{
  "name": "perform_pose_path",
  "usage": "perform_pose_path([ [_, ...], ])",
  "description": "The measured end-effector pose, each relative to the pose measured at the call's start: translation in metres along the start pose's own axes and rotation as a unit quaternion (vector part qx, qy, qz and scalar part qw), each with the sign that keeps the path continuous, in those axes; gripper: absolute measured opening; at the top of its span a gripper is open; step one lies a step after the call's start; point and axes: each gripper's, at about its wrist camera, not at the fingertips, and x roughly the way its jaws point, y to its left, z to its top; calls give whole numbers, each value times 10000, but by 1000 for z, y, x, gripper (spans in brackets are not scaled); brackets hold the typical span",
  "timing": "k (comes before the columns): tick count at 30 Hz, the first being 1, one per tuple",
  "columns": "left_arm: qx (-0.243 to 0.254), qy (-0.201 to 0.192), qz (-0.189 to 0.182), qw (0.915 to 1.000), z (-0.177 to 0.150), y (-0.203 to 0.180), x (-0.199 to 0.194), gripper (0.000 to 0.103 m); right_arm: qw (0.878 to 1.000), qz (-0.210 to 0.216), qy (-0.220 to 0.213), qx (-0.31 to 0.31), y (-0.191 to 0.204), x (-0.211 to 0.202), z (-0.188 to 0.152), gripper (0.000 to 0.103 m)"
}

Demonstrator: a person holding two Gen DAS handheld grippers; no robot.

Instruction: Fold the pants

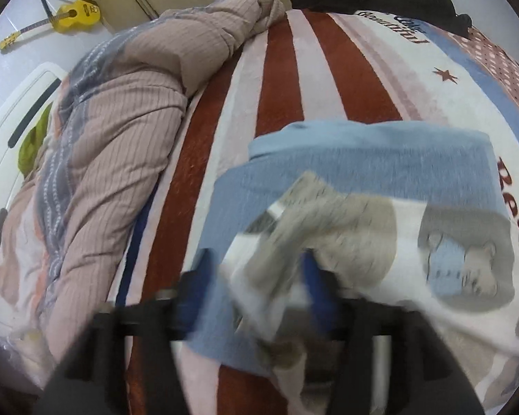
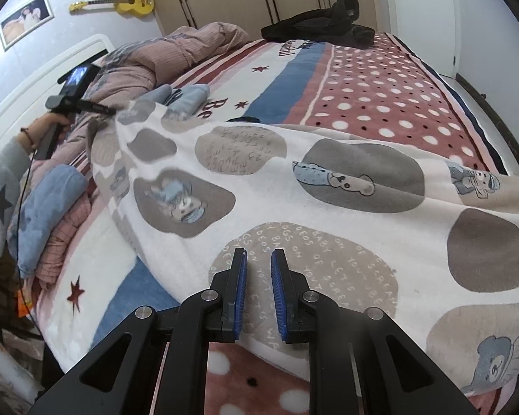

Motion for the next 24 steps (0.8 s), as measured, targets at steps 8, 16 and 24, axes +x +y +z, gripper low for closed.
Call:
perform_pose_path([
  [8, 25, 477, 359, 9982, -58, 35, 3, 57, 9998, 123, -110, 107, 2, -4, -6, 11],
  [16, -1145, 661, -346, 9906, -84, 79, 4, 62, 9974, -243, -326, 599, -32, -34, -10, 30],
  [24, -1284, 14, -1197, 9845, -67, 40, -55, 70, 9603, -1302, -1154, 2179, -118, -125, -55, 66],
])
